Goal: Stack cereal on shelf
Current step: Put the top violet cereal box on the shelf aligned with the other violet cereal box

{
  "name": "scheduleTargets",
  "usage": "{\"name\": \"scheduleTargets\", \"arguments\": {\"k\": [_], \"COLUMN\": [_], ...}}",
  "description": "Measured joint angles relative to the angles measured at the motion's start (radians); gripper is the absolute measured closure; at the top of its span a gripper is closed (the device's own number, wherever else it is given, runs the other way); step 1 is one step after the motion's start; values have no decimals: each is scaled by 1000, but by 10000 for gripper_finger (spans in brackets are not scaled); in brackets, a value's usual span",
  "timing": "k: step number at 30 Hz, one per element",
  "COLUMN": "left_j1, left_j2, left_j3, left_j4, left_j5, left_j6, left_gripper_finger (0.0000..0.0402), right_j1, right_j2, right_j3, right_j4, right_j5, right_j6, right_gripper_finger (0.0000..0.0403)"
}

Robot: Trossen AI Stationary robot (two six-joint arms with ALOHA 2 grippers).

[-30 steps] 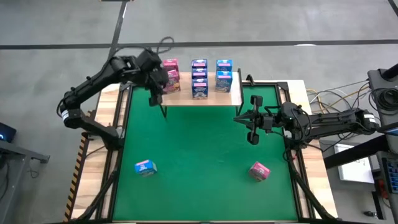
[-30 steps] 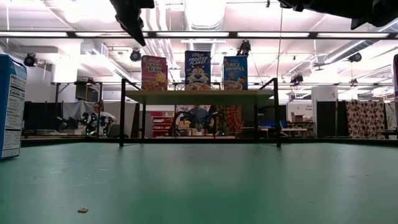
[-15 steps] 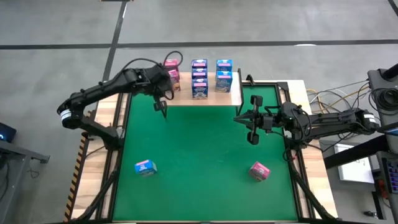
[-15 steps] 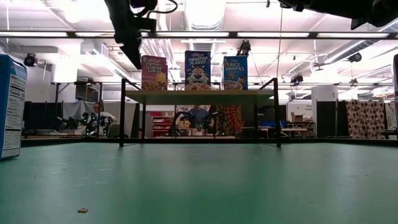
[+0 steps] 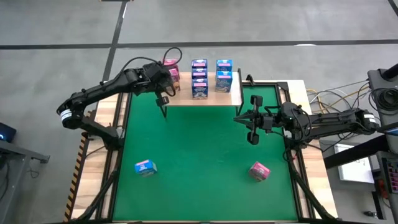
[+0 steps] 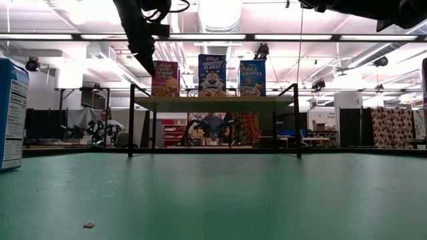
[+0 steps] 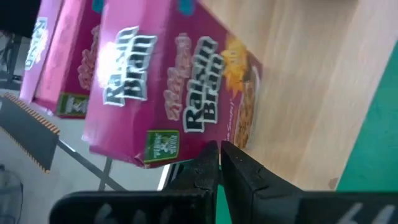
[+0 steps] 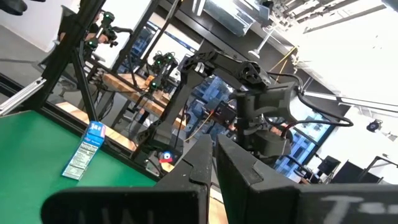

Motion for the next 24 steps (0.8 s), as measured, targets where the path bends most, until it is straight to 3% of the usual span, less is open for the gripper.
{"name": "scheduleTargets", "arguments": {"k": [24], "left_j1": [6], "left_j2": [0], "left_j3": [-7], "left_j4": [64], "left_j5": [-4], "left_j6": [-26], "left_gripper_finger": [400], "right_j1": [0], "right_j2": [0], "right_j3": [0], "right_j4": [1], "right_j5": [0], "right_j6": [6], "right_gripper_finger": [390]}}
